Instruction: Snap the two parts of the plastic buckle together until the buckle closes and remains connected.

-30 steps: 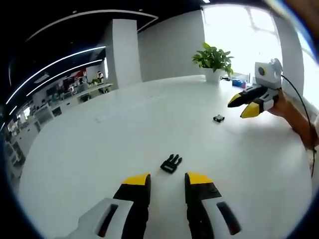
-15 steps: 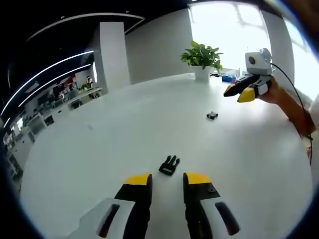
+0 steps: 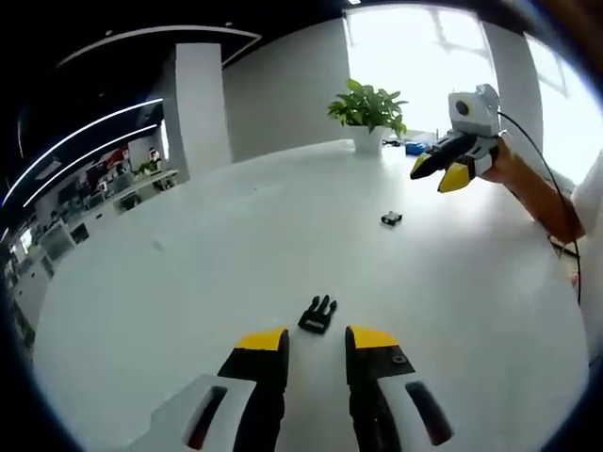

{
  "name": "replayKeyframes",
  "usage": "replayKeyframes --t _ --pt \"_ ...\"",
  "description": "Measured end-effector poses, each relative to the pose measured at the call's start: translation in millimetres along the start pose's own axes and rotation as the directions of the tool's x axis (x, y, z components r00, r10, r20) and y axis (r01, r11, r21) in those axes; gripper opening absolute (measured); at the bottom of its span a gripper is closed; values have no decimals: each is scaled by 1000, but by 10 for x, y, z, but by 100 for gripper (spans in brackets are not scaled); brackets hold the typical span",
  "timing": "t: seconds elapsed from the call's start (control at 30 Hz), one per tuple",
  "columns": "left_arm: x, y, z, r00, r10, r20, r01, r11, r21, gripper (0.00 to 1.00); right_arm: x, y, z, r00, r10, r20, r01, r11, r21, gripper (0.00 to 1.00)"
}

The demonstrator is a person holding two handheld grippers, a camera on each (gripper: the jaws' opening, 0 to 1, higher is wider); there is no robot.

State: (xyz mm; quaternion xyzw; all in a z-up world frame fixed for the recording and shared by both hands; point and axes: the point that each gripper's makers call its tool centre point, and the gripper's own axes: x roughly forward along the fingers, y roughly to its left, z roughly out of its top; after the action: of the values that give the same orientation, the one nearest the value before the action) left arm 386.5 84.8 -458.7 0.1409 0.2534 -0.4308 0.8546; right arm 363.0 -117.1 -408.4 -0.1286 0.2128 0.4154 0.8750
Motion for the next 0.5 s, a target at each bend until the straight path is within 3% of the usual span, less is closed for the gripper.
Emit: replayKeyframes --t 0.5 --pt "49 14 24 998 -64 -12 65 998 26 24 97 -34 -171 996 58 -63 -59 998 -10 29"
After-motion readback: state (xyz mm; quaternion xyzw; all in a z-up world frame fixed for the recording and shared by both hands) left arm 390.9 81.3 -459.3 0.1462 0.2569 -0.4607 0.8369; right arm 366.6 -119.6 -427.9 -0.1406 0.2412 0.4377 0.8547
